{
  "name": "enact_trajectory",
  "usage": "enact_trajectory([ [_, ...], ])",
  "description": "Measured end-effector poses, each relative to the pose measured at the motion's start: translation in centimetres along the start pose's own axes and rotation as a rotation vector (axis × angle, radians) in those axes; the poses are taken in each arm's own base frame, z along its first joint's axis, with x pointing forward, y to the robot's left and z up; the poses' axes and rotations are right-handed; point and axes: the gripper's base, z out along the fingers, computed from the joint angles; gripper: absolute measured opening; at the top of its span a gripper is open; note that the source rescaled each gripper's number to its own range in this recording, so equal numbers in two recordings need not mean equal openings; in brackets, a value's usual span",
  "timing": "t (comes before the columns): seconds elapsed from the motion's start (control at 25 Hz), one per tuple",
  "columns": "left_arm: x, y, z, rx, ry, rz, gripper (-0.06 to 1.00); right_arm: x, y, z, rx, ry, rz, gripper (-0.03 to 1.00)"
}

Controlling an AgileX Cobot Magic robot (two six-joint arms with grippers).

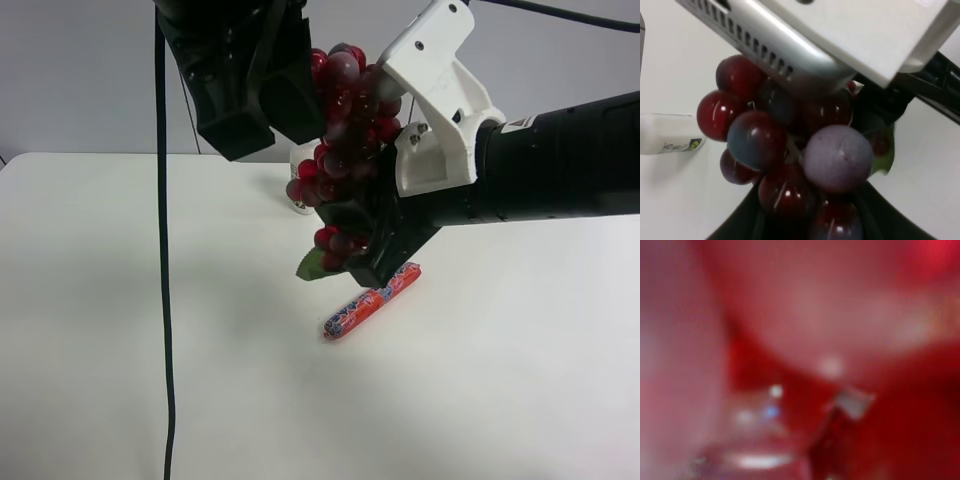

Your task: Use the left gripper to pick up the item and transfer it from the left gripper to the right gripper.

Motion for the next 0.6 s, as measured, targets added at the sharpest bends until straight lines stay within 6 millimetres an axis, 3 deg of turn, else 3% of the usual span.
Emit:
enact_trajectory([
  [0.36, 0.03, -0.01, 0.00, 0.001, 0.003, 0.000, 0.01, 0.04, 0.13, 0.00, -0.014, 0.004, 0.003, 0.04],
  [0.4, 0.07, -0.03, 0.00, 0.004, 0.008, 0.000, 0.10, 0.05, 0.15, 0.00, -0.017, 0.005, 0.003, 0.04],
  [0.52, 0.23, -0.05, -0.03, 0.006, 0.026, 0.005, 0.70, 0.05, 0.18, 0.00, -0.019, 0.006, 0.003, 0.04],
  [0.6, 0.33, -0.04, -0.03, 0.005, 0.037, 0.008, 0.91, 0.05, 0.21, 0.00, -0.022, 0.006, 0.001, 0.03],
])
